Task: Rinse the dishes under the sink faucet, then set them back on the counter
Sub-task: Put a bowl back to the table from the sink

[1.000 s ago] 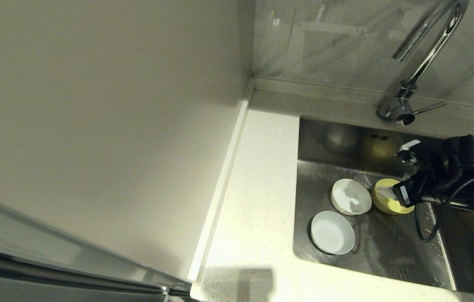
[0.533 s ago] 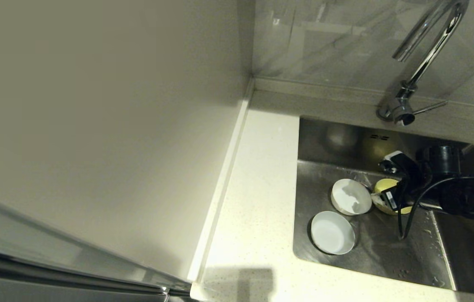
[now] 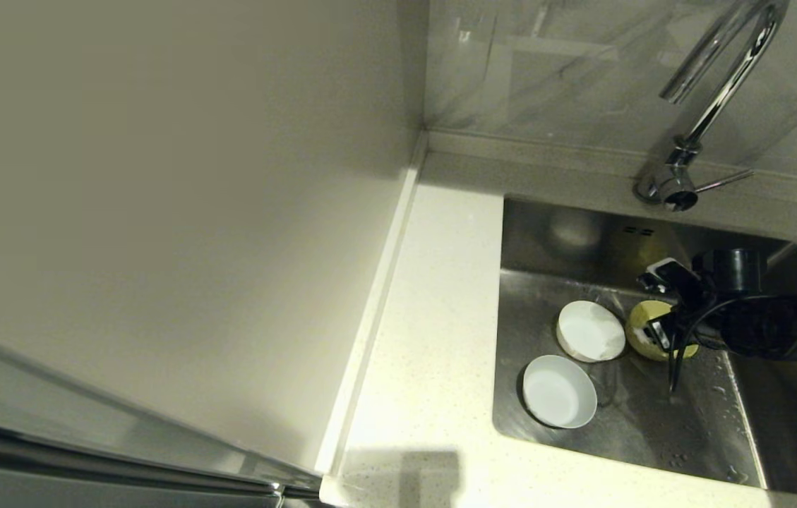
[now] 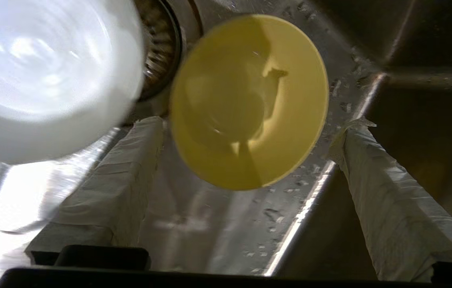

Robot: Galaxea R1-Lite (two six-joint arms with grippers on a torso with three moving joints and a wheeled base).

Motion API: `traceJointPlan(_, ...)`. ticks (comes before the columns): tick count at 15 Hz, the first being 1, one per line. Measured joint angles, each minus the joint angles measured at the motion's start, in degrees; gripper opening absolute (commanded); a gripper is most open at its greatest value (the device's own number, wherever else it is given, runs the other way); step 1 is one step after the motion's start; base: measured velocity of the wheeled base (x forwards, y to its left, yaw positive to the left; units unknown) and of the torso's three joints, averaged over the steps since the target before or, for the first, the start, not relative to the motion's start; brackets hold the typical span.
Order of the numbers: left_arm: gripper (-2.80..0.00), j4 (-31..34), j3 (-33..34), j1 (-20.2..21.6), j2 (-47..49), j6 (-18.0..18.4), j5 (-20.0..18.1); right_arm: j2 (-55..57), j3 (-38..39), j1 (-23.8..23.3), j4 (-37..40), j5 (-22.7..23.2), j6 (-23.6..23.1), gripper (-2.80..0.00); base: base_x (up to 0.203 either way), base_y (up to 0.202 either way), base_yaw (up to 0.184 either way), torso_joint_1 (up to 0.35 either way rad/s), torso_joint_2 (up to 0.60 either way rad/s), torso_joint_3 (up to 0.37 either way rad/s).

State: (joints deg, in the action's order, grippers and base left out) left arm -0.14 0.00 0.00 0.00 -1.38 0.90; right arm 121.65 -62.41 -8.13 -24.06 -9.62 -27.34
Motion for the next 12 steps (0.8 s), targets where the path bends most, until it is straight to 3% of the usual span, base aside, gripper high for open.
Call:
traceJointPlan(2,-2.80,0.0,0.0,0.0,0.0,0.0,0.0,0.3,-0.2,-1.3,-0.1,2.7,-3.6,0.00,0.000,0.000,0.000,0.000,0.00,0.000)
traceJointPlan(7,-2.80,0.0,0.0,0.0,0.0,0.0,0.0,1.4,-1.7,-5.0,0.0,16.3,-12.4,0.00,0.000,0.000,0.000,0.000,0.00,0.000)
traceJointPlan(12,-2.80,0.0,0.0,0.0,0.0,0.0,0.0,3.0,-1.6,-7.7,0.1,18.4,-21.8,0.00,0.000,0.000,0.000,0.000,0.00,0.000)
